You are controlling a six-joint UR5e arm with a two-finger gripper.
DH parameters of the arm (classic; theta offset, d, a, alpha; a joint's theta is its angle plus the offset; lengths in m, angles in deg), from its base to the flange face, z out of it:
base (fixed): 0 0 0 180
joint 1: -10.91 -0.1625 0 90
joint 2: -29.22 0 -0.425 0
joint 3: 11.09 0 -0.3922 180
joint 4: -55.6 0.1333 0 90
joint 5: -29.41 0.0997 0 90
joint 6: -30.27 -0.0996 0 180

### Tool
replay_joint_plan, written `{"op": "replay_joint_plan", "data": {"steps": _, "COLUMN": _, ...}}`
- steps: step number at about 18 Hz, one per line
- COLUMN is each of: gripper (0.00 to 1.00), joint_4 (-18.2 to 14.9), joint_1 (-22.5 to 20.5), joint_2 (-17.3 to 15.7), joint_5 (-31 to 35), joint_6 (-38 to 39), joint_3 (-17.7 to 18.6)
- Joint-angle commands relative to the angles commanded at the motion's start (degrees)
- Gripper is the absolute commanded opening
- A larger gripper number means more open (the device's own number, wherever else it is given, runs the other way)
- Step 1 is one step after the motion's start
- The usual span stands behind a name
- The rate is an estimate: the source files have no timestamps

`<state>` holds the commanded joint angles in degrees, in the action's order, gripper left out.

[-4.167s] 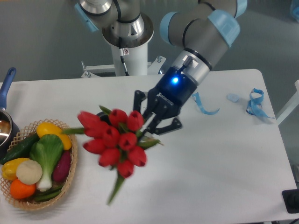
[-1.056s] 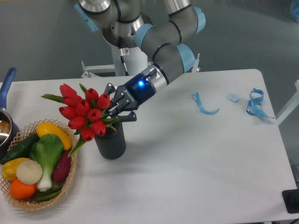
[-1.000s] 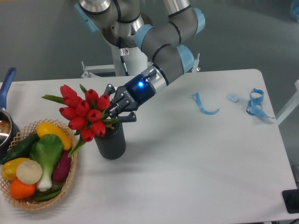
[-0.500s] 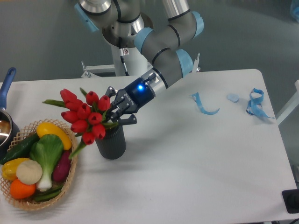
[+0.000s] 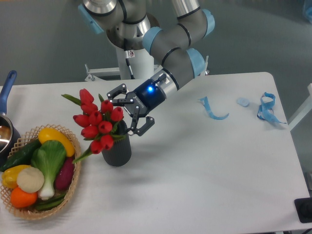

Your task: Insert the flowers into the vase

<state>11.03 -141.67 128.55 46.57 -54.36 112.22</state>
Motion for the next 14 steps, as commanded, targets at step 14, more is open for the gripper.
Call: {"op": "replay_joint_plan", "data": {"steps": 14, "gripper": 1.00, "joint_4": -0.5, "joint_1": -6.6, "joint_2": -8.1, "joint_5": 32.5, "joint_6": 0.5, "joint_3": -8.4}}
